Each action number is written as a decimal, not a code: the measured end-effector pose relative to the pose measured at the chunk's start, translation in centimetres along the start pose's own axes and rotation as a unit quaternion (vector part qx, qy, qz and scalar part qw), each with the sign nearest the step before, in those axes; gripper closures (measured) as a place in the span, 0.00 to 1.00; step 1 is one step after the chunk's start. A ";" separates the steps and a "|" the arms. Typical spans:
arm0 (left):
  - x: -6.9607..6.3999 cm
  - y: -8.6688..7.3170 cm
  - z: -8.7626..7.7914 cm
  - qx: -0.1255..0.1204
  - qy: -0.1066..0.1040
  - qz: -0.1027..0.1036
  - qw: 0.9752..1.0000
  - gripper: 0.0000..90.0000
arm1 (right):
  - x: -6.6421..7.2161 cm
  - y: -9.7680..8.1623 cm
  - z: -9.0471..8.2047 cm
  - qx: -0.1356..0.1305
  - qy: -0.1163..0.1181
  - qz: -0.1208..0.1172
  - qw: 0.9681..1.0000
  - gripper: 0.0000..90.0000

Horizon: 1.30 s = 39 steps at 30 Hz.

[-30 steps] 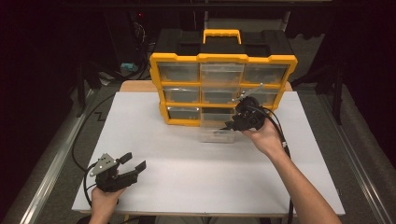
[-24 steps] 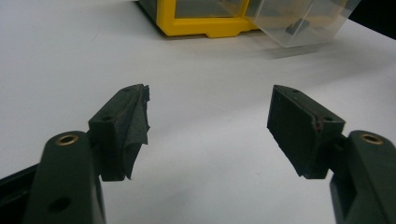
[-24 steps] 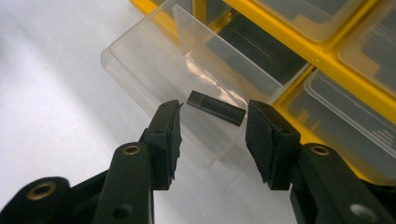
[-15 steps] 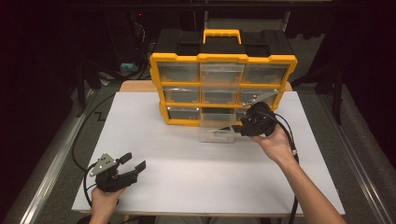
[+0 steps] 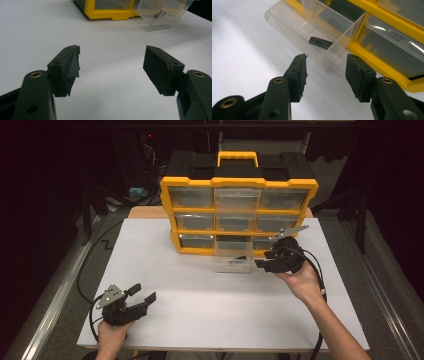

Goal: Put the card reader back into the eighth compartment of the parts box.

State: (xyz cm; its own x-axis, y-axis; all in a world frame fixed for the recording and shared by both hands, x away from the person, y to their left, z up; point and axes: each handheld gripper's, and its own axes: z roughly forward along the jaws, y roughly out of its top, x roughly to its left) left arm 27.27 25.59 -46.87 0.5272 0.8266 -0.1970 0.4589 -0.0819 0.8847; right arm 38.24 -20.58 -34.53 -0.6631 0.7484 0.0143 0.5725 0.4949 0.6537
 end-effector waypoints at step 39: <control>0.1 0.0 0.0 0.002 0.001 -0.002 1.000 0.33 | -0.7 -5.4 -1.2 -0.042 -0.021 0.012 0.999 0.49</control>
State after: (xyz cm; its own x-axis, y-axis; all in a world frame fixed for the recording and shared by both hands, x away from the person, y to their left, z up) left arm 27.32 25.62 -46.86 0.5246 0.8276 -0.1997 0.4643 -0.0815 0.8819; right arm 35.05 -24.35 -37.17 -0.6282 0.7781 0.0000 0.5442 0.4394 0.7147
